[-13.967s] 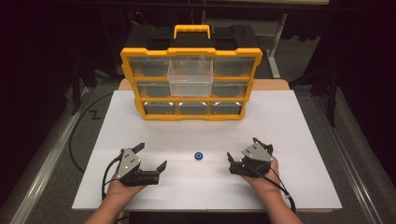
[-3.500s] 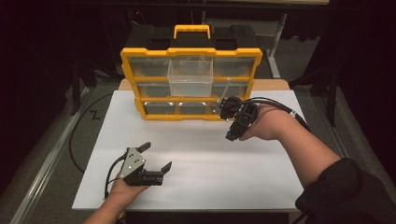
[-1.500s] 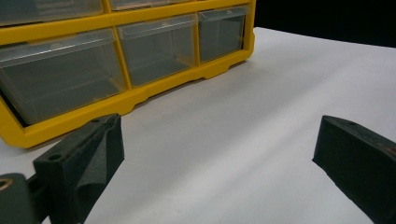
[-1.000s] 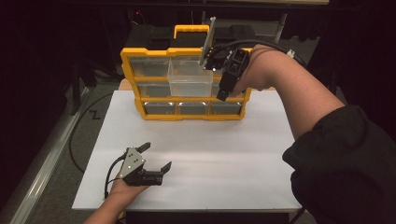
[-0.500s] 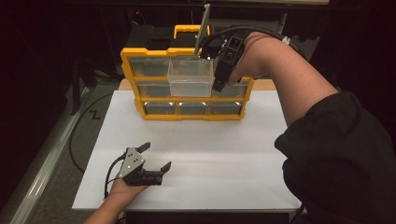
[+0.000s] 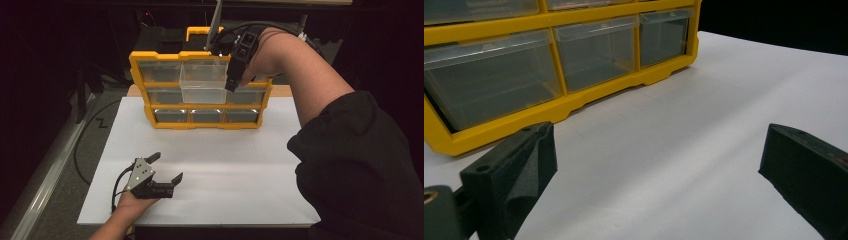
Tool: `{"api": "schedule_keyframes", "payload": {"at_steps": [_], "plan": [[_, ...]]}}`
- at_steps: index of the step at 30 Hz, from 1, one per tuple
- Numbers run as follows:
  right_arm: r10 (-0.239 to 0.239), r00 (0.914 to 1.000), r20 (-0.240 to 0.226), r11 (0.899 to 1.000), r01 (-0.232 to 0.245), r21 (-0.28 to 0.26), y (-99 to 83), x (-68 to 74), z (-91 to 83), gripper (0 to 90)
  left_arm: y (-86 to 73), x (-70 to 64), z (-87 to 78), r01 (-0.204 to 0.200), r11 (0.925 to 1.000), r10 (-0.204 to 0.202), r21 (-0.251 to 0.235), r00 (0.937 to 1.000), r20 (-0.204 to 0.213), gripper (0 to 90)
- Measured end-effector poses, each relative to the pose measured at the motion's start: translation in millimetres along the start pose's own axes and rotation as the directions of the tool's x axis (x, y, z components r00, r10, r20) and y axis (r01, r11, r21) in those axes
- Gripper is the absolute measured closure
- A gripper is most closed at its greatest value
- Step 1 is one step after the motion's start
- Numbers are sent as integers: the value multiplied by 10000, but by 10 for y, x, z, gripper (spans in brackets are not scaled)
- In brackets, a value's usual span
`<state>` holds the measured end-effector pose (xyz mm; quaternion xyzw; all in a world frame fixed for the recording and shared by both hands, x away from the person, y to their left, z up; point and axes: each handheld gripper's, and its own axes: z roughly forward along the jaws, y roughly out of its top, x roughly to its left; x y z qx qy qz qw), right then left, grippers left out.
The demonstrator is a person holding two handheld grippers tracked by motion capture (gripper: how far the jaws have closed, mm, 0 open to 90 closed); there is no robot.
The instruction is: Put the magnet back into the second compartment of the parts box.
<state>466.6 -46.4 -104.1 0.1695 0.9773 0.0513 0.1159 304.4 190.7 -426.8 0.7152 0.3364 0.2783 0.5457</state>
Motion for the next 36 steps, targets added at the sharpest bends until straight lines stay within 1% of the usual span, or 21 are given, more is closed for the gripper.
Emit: {"api": "schedule_keyframes", "payload": {"at_steps": [2,5,6,8,10,14,15,23,24,31,33,36], "plan": [[37,10000,34,10000,-37,37,18,-6,-4,651,0,-2,1,-14,10000,14,8,10000,8,24],[-33,10000,9,10000,33,-24,47,-17,-14,651,-1,-6,4,-29,10000,29,14,10000,9,24],[-74,9999,72,10000,75,-65,60,-22,-17,650,0,-6,4,-36,10000,36,31,10000,21,24],[38,10000,88,9999,-38,-94,82,-30,-24,651,-1,-6,3,-44,10000,43,34,10000,26,24],[-33,9999,131,10000,34,-86,107,-45,-23,650,-1,-5,3,-44,10000,44,33,10000,28,24],[36,9996,275,9999,-33,-100,164,-64,-9,651,-2,-5,4,-68,9999,67,83,10000,39,24],[19,9997,230,10000,-17,-84,175,-68,-8,651,-2,-7,3,-73,9999,72,86,10000,52,24],[-25,9994,337,9999,30,-151,285,-79,1,651,-4,-7,5,-43,9999,42,98,9999,95,24],[-49,9996,291,9999,53,-132,297,-84,2,650,-4,-8,6,-45,9999,44,98,9999,93,24],[-3,9993,376,9997,12,-235,370,-93,1,651,-5,-8,6,-40,9999,39,99,9999,96,24],[-39,9989,473,9997,51,-239,393,-96,9,650,-6,-7,7,-29,10000,28,84,10000,88,24],[21,9990,447,9997,-10,-254,420,-98,16,651,-4,-8,5,-51,9999,50,93,9999,110,24]]}}
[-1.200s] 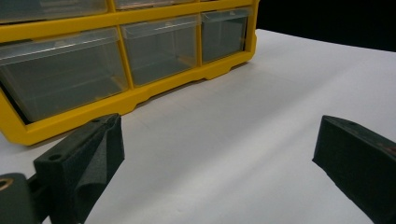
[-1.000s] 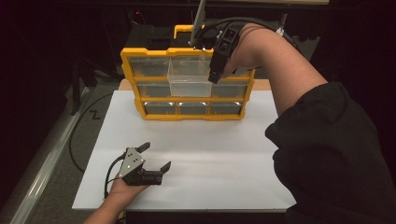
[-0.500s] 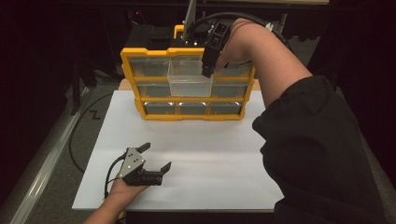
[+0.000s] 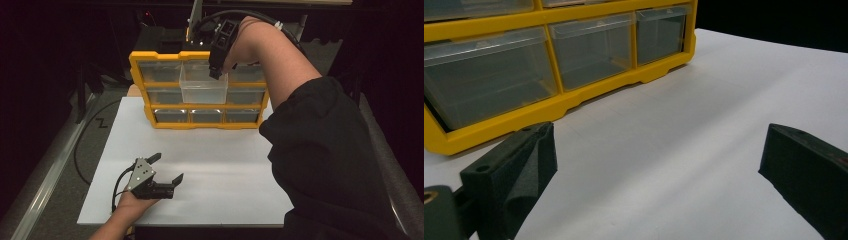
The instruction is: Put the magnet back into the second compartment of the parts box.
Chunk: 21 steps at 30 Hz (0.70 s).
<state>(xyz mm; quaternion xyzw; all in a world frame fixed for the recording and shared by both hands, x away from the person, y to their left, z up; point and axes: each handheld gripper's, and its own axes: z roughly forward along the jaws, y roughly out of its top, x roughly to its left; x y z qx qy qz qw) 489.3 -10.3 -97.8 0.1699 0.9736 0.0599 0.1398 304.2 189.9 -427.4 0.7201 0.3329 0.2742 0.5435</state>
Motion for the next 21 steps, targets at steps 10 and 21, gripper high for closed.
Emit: {"api": "schedule_keyframes", "payload": {"at_steps": [10,21], "plan": [[-89,9997,241,10000,89,-14,95,-39,42,650,-1,0,5,-6,10000,6,26,10000,4,24],[-76,9986,522,10000,73,57,141,-72,92,649,-2,-7,9,-32,10000,32,-10,10000,8,24]]}}
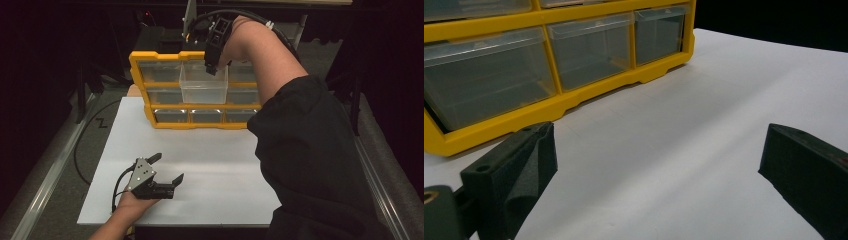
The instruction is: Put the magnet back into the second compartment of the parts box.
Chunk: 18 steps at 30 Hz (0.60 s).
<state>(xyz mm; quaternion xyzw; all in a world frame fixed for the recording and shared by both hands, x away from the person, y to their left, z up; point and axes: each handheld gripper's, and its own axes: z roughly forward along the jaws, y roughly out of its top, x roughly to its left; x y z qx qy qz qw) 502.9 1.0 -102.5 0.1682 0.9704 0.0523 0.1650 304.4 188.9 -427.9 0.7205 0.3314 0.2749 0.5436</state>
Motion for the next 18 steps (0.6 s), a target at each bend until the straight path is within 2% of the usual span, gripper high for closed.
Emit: {"api": "schedule_keyframes", "payload": {"at_steps": [9,18], "plan": [[-131,9999,109,9998,130,130,70,8,69,650,-2,0,2,-5,10000,5,11,10000,18,25],[73,9999,-139,10000,-74,-36,90,-3,54,648,-2,0,1,-15,10000,15,9,10000,39,26]]}}
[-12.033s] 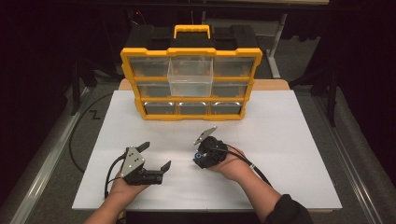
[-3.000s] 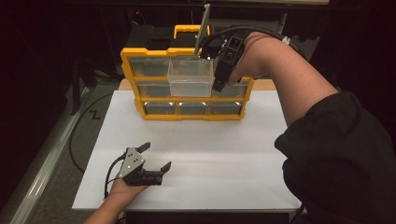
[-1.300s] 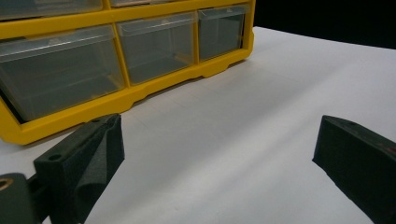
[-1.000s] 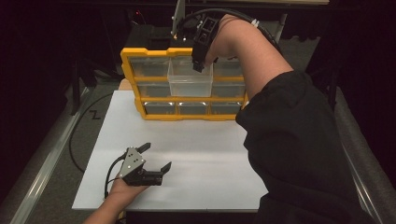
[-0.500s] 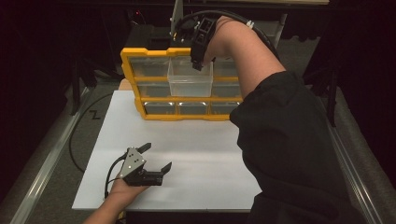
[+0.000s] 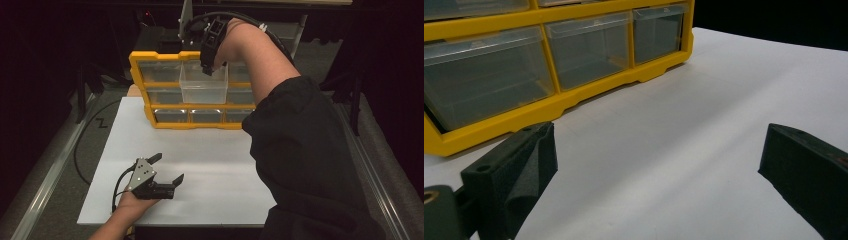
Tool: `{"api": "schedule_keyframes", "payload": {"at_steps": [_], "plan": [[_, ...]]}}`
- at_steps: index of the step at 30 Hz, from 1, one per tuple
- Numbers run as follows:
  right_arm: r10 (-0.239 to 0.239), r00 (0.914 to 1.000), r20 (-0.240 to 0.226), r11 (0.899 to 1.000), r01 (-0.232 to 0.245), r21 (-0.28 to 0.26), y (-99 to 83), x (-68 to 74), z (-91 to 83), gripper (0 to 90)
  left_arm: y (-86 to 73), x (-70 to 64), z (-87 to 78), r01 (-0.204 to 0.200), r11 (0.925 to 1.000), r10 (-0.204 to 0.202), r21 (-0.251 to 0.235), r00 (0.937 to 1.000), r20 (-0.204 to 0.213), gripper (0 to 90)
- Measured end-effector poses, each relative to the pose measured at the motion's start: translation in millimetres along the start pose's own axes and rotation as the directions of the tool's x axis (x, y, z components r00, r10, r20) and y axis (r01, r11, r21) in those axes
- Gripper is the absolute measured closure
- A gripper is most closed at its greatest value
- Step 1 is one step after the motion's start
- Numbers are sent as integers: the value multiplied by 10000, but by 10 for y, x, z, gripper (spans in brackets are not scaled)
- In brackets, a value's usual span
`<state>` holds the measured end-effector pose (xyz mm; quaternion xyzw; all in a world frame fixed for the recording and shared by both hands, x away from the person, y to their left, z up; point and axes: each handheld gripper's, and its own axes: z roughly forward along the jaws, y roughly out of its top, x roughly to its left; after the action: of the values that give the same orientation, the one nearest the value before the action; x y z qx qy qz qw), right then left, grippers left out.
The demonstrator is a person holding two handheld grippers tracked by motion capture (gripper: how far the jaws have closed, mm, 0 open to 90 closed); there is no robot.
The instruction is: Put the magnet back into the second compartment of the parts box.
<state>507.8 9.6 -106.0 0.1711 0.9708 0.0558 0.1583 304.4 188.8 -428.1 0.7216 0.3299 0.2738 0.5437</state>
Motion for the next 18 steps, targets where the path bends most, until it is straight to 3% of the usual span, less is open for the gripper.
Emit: {"api": "schedule_keyframes", "payload": {"at_steps": [3,5,8,18], "plan": [[91,9999,-74,10000,-91,-41,6,1,-3,624,0,4,1,30,10000,-30,7,10000,-1,26],[29,10000,-94,10000,-29,-27,5,6,9,442,1,9,-1,70,10000,-70,-4,10000,11,26],[296,9995,-103,9995,-297,-116,0,-12,5,328,0,9,-2,52,10000,-52,5,10000,8,26],[282,9996,-56,9991,-284,-300,-108,30,-56,274,0,8,0,65,10000,-65,9,10000,22,26]]}}
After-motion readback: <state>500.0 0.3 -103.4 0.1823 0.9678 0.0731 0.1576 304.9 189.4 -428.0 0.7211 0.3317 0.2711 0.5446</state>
